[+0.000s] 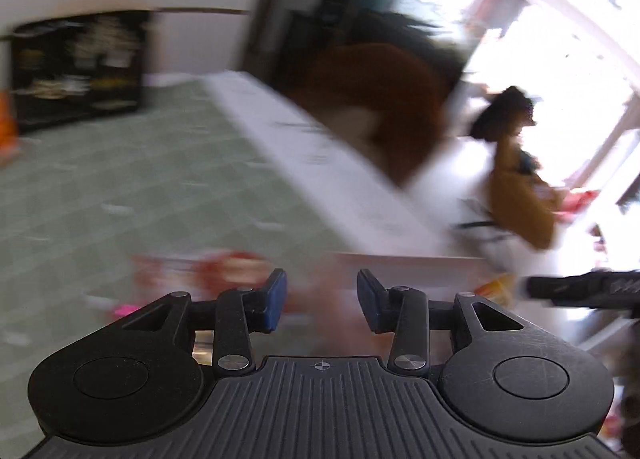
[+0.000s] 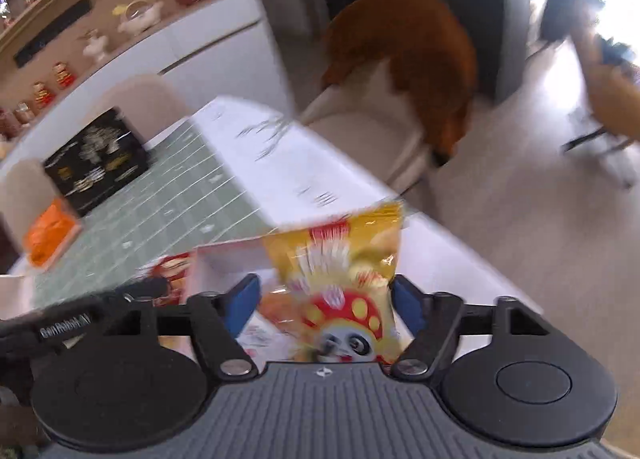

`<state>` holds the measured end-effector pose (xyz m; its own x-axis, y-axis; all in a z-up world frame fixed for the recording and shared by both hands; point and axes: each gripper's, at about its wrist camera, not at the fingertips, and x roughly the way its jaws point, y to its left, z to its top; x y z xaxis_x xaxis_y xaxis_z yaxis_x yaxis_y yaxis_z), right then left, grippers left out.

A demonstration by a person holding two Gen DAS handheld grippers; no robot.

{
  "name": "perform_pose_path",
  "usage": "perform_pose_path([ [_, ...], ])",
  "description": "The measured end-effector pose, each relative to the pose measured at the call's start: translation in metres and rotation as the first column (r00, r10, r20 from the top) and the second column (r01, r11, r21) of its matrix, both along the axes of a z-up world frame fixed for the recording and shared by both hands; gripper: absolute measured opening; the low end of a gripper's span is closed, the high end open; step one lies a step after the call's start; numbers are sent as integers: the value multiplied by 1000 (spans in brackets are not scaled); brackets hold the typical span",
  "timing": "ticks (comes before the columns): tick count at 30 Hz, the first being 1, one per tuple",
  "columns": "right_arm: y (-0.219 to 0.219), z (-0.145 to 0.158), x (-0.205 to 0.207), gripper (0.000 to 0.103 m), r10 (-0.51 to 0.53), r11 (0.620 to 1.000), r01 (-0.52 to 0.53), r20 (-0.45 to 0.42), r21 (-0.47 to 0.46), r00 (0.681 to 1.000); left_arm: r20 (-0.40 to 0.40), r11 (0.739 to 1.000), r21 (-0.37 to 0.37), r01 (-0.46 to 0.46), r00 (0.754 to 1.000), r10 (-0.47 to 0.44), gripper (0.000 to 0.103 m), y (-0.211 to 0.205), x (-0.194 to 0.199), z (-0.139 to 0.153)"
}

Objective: Organize snacks

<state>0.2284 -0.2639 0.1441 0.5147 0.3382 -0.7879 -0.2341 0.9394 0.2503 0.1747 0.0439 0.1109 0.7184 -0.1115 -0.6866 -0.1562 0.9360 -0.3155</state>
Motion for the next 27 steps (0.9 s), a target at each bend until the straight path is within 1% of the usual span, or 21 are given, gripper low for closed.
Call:
perform_pose_path([
  [1,6,-6,9,77,-21,1000,21,-22,-1,1000,-28,1000,14,-24,999,24,44,14,-3,-6],
  [2,11,-9,14,77,-37,999,37,-26,-14,999,-56,999,11,-47,997,47,44,31,-7,-14],
  [4,23,-11,15,77,-30,999,29,-20,-37,999,-90,996,-13,-84,993,83,44,53,-24,-25],
  [5,32,-11,13,77,-14,999,14,-14,-42,1000,-109,995,-28,-97,990,93,44,62,-31,-35],
  [7,57,-9,10,78,49,998,-49,-12,-40,999,-137,995,-48,-92,987,84,44,69,-49,-44],
  [8,77,-10,8,78,102,993,-103,-19,-52,995,-147,994,-57,-89,986,79,44,72,-56,-51],
  [9,93,-11,4,78,141,988,-142,-24,-68,990,-152,994,-61,-90,985,79,44,74,-65,-53],
  [12,153,-14,-6,81,290,950,-293,-41,-113,956,-156,993,-78,-93,984,80,44,81,-80,-62],
  [14,188,-26,-12,81,366,920,-374,-85,-113,927,-151,992,-83,-94,985,81,44,90,-87,-64],
  [17,225,-51,-18,81,412,892,-433,-158,-128,897,-132,990,-97,-106,987,93,44,108,-93,-63],
  [19,240,-64,-16,81,410,886,-439,-191,-150,892,-123,988,-113,-107,988,93,44,120,-98,-61],
  [21,252,-68,-4,81,396,892,-424,-184,-154,900,-112,985,-140,-101,990,85,44,125,-99,-61],
  [24,265,-65,26,82,334,926,-354,-155,-131,930,-103,982,-171,-80,993,63,44,124,-101,-61],
  [27,281,-80,64,83,272,947,-298,-196,-118,942,-103,978,-189,-90,992,71,43,124,-106,-63],
])
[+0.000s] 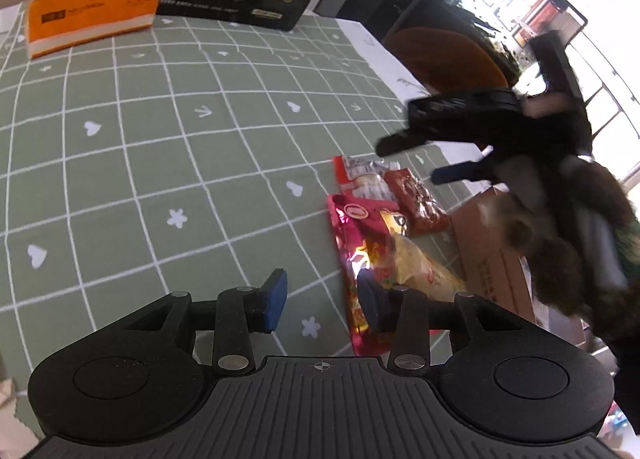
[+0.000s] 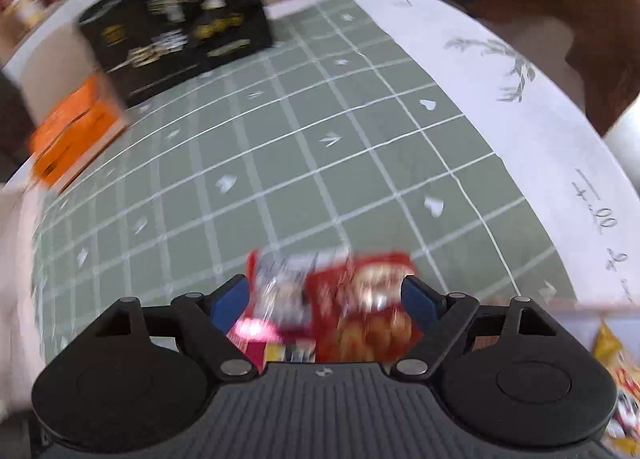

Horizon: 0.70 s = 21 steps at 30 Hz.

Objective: Organize snacks

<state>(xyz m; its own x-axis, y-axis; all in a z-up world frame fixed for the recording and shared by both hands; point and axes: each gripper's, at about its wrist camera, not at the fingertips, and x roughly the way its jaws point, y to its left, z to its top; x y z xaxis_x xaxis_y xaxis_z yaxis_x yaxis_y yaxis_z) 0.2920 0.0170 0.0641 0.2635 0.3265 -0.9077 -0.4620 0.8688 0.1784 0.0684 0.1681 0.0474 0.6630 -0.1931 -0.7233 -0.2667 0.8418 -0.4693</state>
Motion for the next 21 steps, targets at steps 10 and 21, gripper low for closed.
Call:
perform_pose_path([
  [10,22,-25,-23,54,29,998,-32,-51,-57,998,-6,998,-22,-65,998,65,43,17,-17,-8],
  [21,-45,-14,-131,53,42,996,-30,-155,84,987,12,970,72,232,972,-233,43,-39,-21,2],
])
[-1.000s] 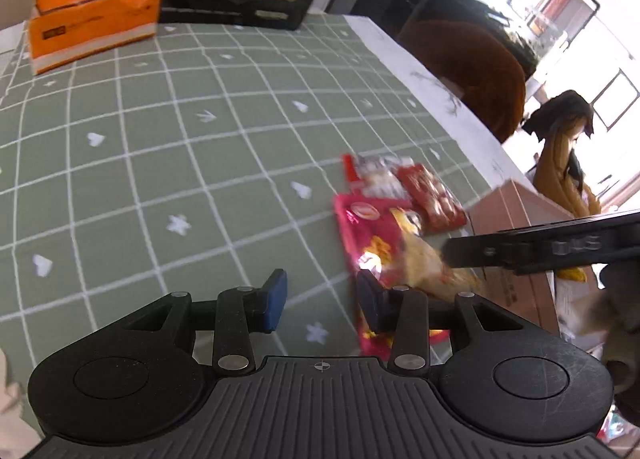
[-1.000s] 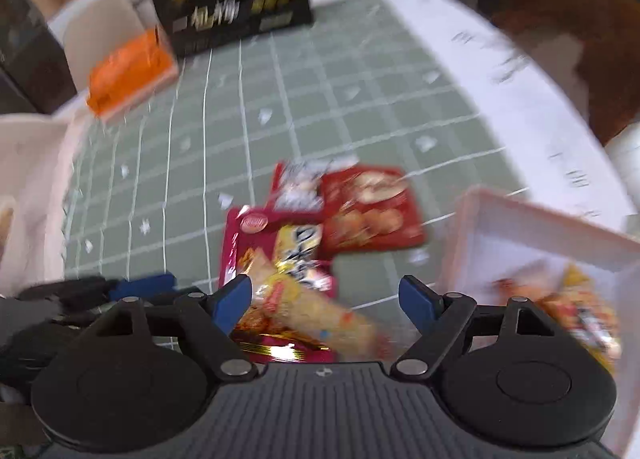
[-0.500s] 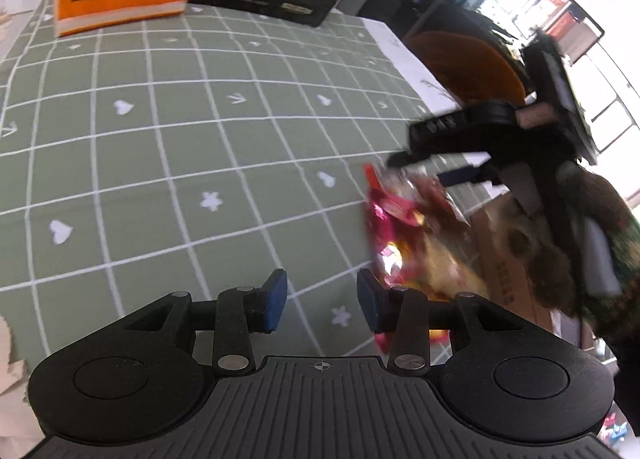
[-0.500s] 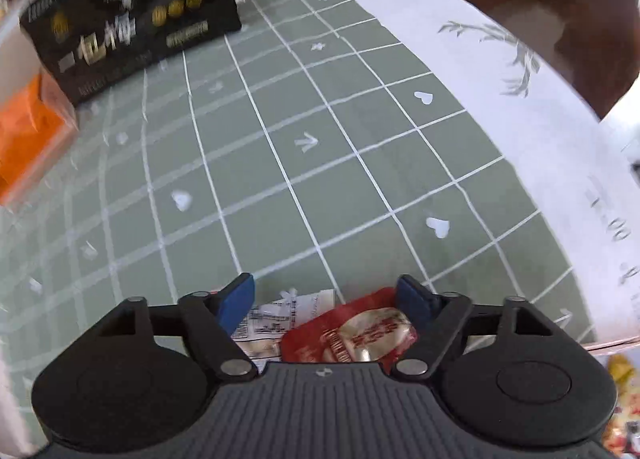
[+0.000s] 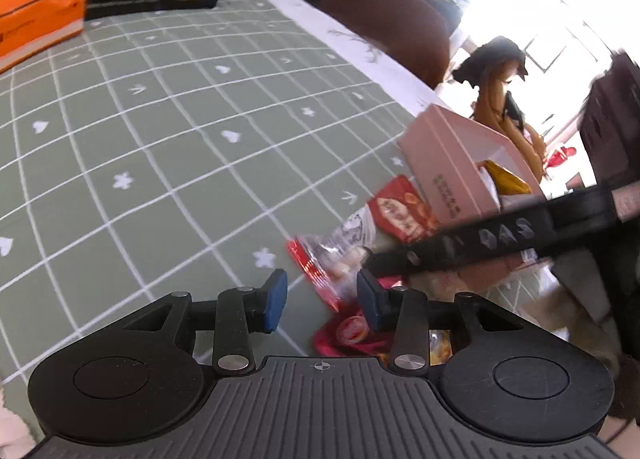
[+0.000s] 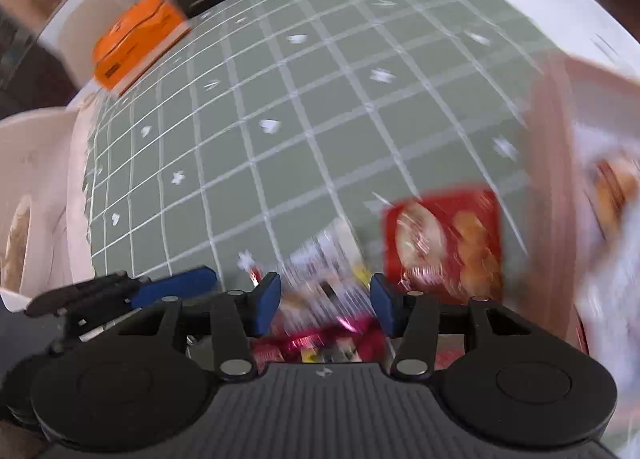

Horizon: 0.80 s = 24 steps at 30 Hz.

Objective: Organize snacks

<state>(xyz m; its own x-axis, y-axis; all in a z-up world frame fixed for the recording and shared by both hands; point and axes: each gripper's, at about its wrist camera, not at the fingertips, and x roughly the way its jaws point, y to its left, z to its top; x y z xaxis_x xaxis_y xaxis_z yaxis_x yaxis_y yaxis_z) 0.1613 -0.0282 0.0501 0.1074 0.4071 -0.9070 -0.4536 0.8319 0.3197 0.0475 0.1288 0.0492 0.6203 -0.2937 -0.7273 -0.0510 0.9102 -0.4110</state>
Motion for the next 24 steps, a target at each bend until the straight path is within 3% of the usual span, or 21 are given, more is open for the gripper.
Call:
perform_pose_path([
  [3,-36,2,-18,55,-104,993,106,-39,58,994,10,1000,-1,-13,1000,13,42,-5,10,6],
  [7,-73,15,-41,58,-146,980,150,-36,129,989,39,998,29,60,997,-61,42,-25,45,20],
  [12,-92,25,-64,63,-134,988,129,57,82,989,26,985,101,142,989,-145,42,-64,113,10],
  [14,-100,28,-74,65,-131,990,125,93,69,987,-12,977,115,178,984,-178,32,-75,131,-2],
  [15,-106,31,-77,65,-127,991,121,110,58,986,-26,973,114,202,979,-200,28,-77,133,-5],
  [20,-125,36,-95,75,-53,994,78,295,-73,954,-32,930,132,344,939,-343,28,-90,98,-6],
  [24,-137,28,-80,75,-71,996,85,282,-37,957,-48,934,84,348,937,-345,27,-88,64,-7],
])
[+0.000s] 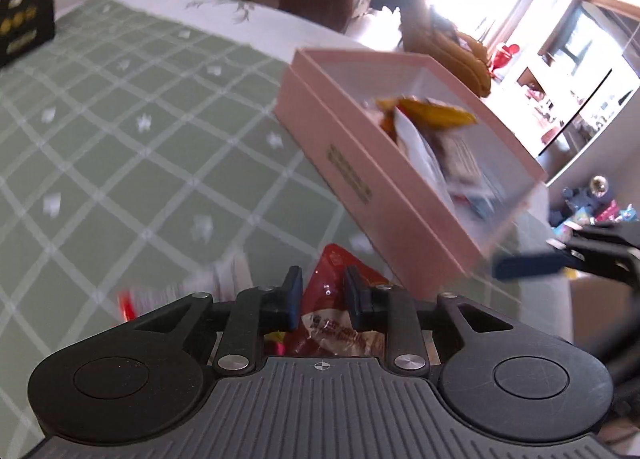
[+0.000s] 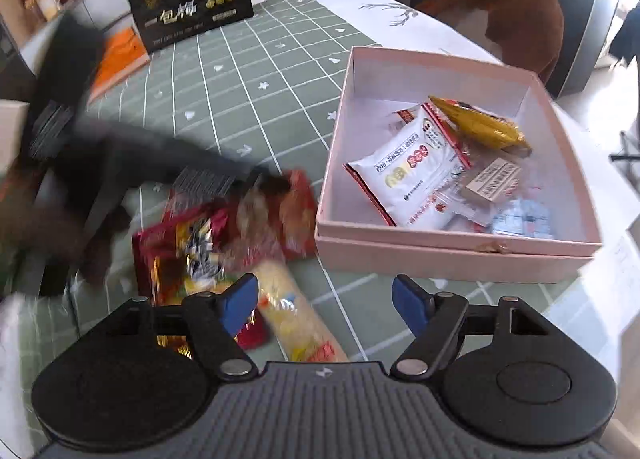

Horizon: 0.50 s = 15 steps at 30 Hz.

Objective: Organize snacks

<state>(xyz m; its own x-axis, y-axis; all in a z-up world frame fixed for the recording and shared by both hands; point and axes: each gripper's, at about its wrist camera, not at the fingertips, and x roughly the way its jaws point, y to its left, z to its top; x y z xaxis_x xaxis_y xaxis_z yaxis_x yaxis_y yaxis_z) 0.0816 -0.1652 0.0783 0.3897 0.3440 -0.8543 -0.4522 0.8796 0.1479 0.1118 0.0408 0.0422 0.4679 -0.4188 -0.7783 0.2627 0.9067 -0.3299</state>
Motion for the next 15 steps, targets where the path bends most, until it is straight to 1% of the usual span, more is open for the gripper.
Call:
perform_pose_path([
  [2,7,-6,6,80,33,999,-33,-21,39,999,-60,998,-60,9,998,-13,27,5,-9,-1],
  [3,18,-10,7,81,61,997,-60,-29,37,998,-72,997,-70,8,997,-13,27,6,-12,-1],
  [4,26,-14,7,81,94,995,-94,-35,24,995,-76,998,-60,2,997,-7,27,8,-16,2],
  [6,42,-24,3,81,137,990,-137,-37,-13,990,-67,1000,3,-22,998,23,27,9,-20,8],
  [7,47,-28,3,81,147,989,-148,-41,-22,988,-61,999,24,-34,997,36,27,9,-22,12],
  [9,58,-37,3,81,159,986,-161,-45,-47,986,-54,998,29,-49,997,51,27,9,-23,18],
  [11,63,-40,0,80,153,986,-154,-16,-65,988,-44,998,34,-49,998,51,27,7,-26,23],
  [13,64,-39,-2,72,137,987,-138,-11,-81,990,-23,998,40,-49,998,50,27,6,-28,27],
  [15,60,-39,1,70,106,991,-108,-28,-79,994,16,995,36,-93,996,93,28,12,-26,31],
])
